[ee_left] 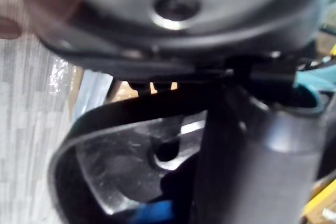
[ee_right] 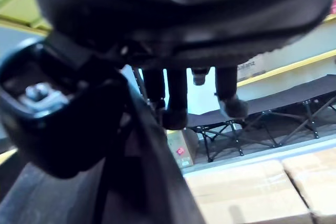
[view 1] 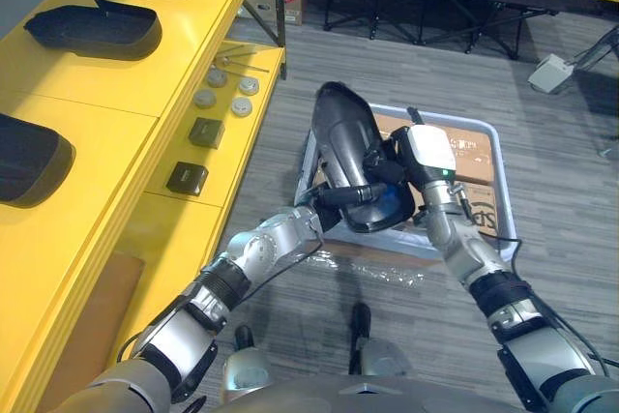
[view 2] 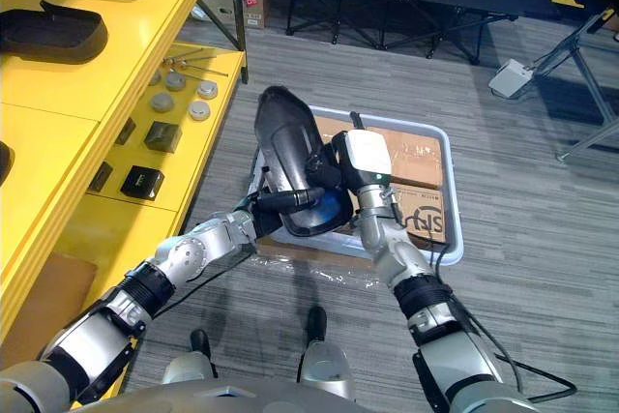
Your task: Walk over and take three plastic housings, then place them on the shelf
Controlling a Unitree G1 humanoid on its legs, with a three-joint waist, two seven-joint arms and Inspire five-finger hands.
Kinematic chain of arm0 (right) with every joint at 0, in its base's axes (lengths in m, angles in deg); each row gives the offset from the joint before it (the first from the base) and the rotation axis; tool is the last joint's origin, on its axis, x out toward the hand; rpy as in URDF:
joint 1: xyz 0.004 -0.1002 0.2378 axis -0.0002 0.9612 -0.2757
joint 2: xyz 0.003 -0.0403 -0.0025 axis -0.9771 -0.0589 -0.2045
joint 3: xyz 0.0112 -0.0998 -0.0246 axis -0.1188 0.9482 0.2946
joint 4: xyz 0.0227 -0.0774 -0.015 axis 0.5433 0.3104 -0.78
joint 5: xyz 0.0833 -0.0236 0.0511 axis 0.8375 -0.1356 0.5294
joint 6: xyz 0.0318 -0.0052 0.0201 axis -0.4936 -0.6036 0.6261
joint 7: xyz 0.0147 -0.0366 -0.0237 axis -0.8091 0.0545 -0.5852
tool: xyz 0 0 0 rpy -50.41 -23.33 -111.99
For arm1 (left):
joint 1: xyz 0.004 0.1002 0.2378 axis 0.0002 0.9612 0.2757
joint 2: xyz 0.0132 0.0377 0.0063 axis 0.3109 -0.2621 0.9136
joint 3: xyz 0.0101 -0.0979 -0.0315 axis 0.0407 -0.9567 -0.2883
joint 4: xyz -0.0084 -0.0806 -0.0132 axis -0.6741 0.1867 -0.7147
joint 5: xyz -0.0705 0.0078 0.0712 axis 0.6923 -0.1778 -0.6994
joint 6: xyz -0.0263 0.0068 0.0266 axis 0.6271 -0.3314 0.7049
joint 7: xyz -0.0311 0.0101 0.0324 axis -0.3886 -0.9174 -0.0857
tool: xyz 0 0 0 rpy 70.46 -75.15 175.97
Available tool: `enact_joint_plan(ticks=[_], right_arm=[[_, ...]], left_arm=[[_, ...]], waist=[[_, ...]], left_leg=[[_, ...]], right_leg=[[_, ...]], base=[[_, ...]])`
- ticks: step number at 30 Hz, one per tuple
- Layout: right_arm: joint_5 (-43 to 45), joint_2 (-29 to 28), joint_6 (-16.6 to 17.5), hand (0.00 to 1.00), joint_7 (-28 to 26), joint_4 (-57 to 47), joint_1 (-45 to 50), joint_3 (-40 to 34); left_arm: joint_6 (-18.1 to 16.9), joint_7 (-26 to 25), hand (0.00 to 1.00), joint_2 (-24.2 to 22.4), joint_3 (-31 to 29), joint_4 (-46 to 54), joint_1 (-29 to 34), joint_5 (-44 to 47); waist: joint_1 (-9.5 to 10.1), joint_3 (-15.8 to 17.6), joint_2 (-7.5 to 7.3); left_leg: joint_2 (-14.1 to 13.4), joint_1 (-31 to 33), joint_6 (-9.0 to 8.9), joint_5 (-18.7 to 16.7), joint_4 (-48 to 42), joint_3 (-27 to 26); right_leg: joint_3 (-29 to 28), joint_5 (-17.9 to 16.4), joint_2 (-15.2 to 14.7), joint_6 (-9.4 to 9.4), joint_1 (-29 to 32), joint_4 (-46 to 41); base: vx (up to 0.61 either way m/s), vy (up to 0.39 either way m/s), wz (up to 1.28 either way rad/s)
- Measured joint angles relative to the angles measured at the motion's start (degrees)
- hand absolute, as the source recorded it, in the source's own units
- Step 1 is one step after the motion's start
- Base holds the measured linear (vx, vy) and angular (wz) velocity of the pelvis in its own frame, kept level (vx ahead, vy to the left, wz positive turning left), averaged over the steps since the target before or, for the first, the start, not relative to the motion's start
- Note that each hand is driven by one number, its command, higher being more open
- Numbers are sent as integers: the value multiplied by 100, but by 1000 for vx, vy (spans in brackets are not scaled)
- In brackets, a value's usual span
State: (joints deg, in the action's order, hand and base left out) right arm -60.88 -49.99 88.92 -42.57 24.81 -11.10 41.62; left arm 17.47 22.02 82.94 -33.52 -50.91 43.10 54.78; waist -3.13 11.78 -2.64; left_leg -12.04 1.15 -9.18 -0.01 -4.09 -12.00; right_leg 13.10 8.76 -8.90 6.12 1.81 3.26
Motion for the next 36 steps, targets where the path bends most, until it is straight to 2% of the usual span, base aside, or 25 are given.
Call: enact_joint_plan(ticks=[4, 6, 7, 9, 17, 23, 24, 27, 29, 32, 36], right_arm=[[60, -60, -57, 0, 156, -1, 22, -79], [157, -147, -57, 0, 223, -70, 87, -65], [190, -240, -65, 0, 382, -238, 301, -82], [254, -409, -151, 0, 468, -283, 413, -187], [410, -518, -278, 0, 567, -698, 898, -251], [440, -632, -277, 0, 598, -968, 1318, -426], [491, -654, -275, 100, 629, -1006, 1398, -421], [703, -734, -254, 100, 732, -1272, 1657, -456], [990, -864, -95, 100, 837, -1479, 1852, -473], [1407, -1083, 248, 100, 929, -1871, 2396, -301], [1806, -1220, 373, 100, 1102, -2264, 2718, -211]], left_arm=[[-261, -147, 0, -264, -4, 18, 71, -2], [-454, -274, 0, -398, -94, 9, 196, -1], [-718, -499, 0, -642, -285, -172, 289, -80], [-834, -431, 0, -708, -287, -181, 388, -191], [-1099, -588, 0, -985, -251, -175, 645, -343], [-1119, -578, 0, -1110, -246, -87, 873, -566], [-1120, -578, 0, -1111, -246, -28, 951, -697], [-1353, -579, 0, -1142, -248, 178, 1171, -1296], [-1549, -668, 0, -1147, -339, 349, 1248, -1701], [-2199, -1116, 0, -1260, -928, 879, 1306, -2549], [-2592, -1284, 0, -1170, -1484, 1691, 1542, -3370]], waist=[[158, -11, -17], [142, -81, -43], [138, -199, -76], [135, -231, -90], [136, -264, -109], [122, -285, -118], [123, -285, -118], [123, -287, -115], [117, -289, -119], [108, -302, -136], [135, -437, -115]], left_leg=[[38, -123, 7, 103, 183, 10], [42, -183, 0, 131, 269, 4], [39, -208, -7, 149, 333, -17], [48, -290, -9, 155, 377, -54], [61, -602, -17, 220, 638, -194], [67, -699, -17, 247, 748, -253], [69, -723, -18, 249, 764, -265], [81, -775, -13, 275, 843, -307], [82, -779, -12, 276, 842, -308], [79, -779, -10, 276, 836, -306], [86, -764, -13, 274, 834, -305]], right_leg=[[22, 7, -11, 0, -64, 18], [21, 8, 0, 1, -105, 65], [15, 15, 14, 10, -110, 106], [-9, 15, 11, 10, -153, 108], [-84, 9, 21, 16, -266, 116], [-98, 6, 24, 20, -279, 117], [-104, 5, 24, 21, -288, 117], [-131, 3, 22, 24, -292, 119], [-132, 3, 21, 25, -292, 119], [-129, 3, 22, 25, -292, 119], [-88, 3, 16, 25, -287, 119]], base=[[-11, 3, 3], [3, -5, -2], [24, -10, -4], [29, 2, -8], [-4, 2, -7], [-3, 0, -2], [-6, 1, -6], [-5, 2, -4], [0, 0, 0], [0, 0, 0], [-2, 0, 1]])
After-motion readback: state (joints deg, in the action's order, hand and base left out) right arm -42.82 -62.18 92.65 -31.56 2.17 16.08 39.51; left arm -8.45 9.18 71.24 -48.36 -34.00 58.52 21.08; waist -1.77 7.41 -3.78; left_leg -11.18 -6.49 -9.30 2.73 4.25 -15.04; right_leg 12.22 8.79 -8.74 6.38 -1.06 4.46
